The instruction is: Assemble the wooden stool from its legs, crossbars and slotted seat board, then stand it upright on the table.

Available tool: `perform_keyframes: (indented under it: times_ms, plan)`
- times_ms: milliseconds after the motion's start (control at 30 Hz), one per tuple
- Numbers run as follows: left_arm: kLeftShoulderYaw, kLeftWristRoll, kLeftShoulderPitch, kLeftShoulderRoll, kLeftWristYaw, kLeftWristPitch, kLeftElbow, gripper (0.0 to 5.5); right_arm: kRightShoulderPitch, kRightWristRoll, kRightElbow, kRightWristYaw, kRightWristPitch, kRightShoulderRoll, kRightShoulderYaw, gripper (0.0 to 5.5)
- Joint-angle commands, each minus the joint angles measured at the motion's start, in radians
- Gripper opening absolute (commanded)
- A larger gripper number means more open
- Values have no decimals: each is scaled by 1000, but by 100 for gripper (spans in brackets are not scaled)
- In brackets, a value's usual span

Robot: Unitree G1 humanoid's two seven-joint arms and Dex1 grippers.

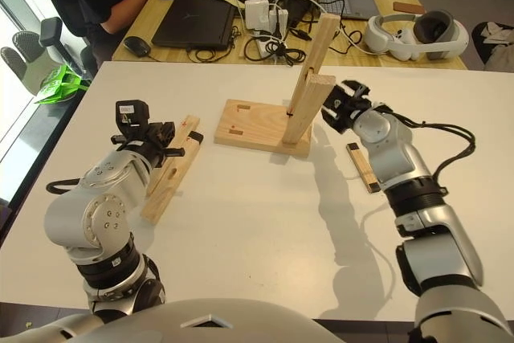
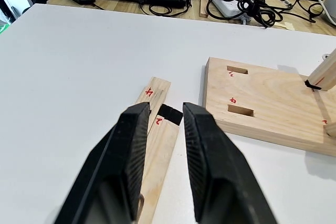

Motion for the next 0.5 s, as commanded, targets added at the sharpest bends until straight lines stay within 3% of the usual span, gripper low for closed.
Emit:
perform_keyframes:
  times_ms: [33, 100, 167, 233, 400, 500]
  plan:
    - [0, 12, -47, 34, -10, -77, 105, 116, 166, 169, -390, 442, 120, -260, -14, 372]
    - [9, 12, -74, 47, -11, -114, 155, 116, 228, 358, -603, 558, 196, -279, -80, 372]
    - [15, 11, -92, 55, -11, -138, 182, 116, 255, 564, -768, 576, 289, -204, -126, 372]
    - [14, 10, -106, 50, -7, -157, 201, 116, 236, 613, -813, 445, 341, -15, -90, 372]
    - [-31, 6, -128, 19, 3, -190, 237, 116, 67, 402, -500, -94, 334, 504, -21, 372]
    - [-53, 9, -121, 4, 7, -203, 244, 116, 26, 288, -244, -319, 235, 661, -40, 372]
